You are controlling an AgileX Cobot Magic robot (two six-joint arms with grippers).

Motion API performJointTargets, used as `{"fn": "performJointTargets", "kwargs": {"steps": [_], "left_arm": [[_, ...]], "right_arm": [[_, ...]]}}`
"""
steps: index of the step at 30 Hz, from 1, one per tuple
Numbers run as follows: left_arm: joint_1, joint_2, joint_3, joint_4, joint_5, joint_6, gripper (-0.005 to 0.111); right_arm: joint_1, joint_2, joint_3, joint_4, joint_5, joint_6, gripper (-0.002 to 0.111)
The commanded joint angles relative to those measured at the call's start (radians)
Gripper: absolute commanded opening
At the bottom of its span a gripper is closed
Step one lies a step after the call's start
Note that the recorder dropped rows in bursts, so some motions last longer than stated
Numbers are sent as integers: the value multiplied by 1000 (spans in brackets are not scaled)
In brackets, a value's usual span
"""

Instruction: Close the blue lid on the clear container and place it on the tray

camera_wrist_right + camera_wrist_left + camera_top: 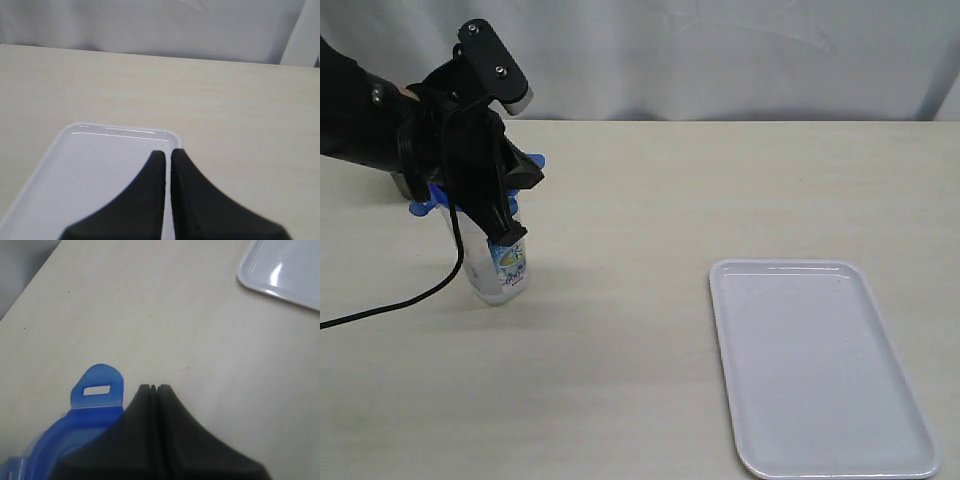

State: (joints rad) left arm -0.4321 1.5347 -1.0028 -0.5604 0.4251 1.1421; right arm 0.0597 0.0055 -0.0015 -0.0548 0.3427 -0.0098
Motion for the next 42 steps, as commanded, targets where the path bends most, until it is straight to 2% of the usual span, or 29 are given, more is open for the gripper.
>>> {"fn": "performJointTargets", "kwargs": {"steps": [1,13,29,35,40,42], "left_arm": [[-6,7,1,8,-44,-22,0],[-6,13,1,156,-64,-132,0],[-6,10,1,122,-99,-135,0],[-6,-69,1,119,-125,-135,0],[30,-117,1,135,-44,-220,0],[53,-115,1,188,-4,-281,0]], "right_arm": [[1,-5,2,-2,-1,-3,4],[1,-5,2,-2,-1,-3,4],[1,-5,2,-2,-1,-3,4],[1,-5,2,-2,-1,-3,4],[1,-5,2,-2,-1,-3,4],[1,-5,2,-2,-1,-3,4]]}}
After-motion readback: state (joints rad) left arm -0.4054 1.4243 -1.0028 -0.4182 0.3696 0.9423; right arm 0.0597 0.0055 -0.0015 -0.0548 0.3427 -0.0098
